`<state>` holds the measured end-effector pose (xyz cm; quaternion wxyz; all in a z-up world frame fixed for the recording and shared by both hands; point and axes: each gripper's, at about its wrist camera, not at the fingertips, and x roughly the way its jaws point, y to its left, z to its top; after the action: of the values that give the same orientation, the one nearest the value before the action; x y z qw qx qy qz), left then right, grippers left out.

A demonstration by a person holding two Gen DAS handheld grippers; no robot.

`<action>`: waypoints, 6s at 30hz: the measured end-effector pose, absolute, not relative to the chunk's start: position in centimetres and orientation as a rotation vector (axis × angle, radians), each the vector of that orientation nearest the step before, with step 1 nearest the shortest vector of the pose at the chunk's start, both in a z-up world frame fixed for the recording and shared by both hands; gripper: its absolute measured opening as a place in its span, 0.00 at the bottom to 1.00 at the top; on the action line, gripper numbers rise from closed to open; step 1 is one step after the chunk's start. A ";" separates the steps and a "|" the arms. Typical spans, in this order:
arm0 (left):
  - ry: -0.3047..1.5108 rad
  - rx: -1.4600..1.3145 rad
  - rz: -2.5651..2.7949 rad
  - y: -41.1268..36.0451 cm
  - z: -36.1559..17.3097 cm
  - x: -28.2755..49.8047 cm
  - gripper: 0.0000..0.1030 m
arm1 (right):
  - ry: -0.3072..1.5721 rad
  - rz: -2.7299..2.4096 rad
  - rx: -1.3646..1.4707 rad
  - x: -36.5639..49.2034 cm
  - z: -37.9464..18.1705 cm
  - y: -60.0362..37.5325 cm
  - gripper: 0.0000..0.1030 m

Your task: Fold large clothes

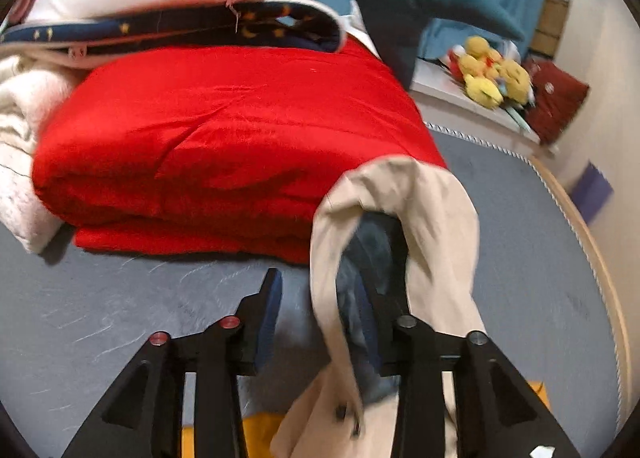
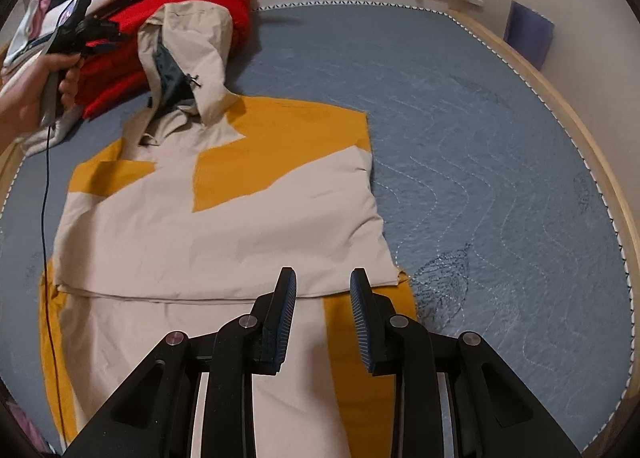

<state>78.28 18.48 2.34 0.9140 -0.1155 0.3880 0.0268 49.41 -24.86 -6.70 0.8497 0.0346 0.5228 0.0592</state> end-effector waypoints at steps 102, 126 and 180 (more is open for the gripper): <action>1.065 -0.470 -0.141 13.1 -5.3 39.2 0.15 | 0.776 0.274 0.347 50.3 -7.8 -14.2 0.28; 0.779 -0.386 -0.109 19.2 6.9 27.8 0.15 | 0.820 0.387 0.158 40.4 -0.4 -15.8 0.34; 1.391 -0.563 0.110 23.4 -12.9 6.3 0.11 | 1.336 0.084 0.387 17.3 -16.4 -42.1 0.07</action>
<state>6.31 23.44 -12.90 0.7300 -0.2555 0.6319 0.0498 17.34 -42.10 -16.37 0.7669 0.1781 0.6154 0.0385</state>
